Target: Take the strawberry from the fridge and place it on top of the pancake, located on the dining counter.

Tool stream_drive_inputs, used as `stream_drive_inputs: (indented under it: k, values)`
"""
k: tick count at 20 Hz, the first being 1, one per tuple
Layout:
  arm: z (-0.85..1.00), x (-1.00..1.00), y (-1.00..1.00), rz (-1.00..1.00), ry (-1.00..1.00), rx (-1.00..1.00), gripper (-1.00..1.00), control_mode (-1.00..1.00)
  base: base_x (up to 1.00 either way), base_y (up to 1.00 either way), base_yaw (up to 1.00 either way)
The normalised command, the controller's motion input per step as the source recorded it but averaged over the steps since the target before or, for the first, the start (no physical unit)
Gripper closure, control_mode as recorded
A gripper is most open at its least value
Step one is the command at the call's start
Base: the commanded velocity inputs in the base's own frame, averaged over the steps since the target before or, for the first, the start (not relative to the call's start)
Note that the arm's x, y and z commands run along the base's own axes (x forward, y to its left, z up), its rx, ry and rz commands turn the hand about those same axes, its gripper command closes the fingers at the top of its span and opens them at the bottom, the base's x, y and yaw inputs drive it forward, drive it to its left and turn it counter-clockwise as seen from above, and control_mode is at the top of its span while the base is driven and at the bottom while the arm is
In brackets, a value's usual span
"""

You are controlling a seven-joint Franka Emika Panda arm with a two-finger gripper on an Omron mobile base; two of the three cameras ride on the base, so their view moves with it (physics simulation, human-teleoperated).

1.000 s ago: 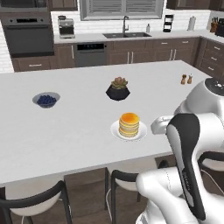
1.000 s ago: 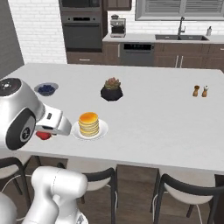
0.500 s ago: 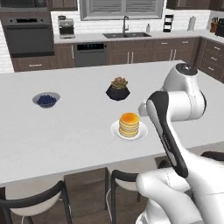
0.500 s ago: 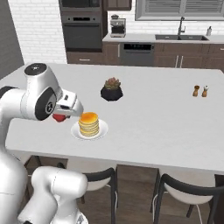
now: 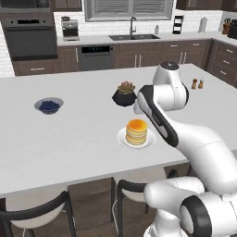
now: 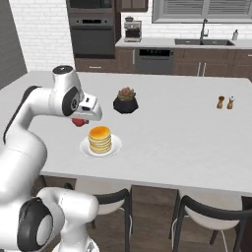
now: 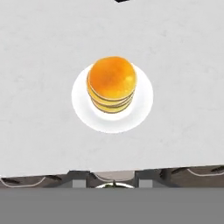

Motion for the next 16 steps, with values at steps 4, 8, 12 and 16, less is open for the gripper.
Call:
stream_drive_inputs:
  k: [4,8,12,16]
  values:
    - [-0.46,1.0,0.0,0.0,0.07,0.0,1.0,-1.0,0.0,0.0,0.0]
    - [-0.53,0.96,0.0,0.0,0.03,0.0,1.0,-1.0,0.0,0.0,0.0]
    - [-0.55,0.67,0.0,0.0,0.0,0.0,1.0,-1.0,0.0,0.0,0.0]
    - [-0.45,0.44,0.0,0.0,0.0,0.0,1.0,-1.0,0.0,0.0,0.0]
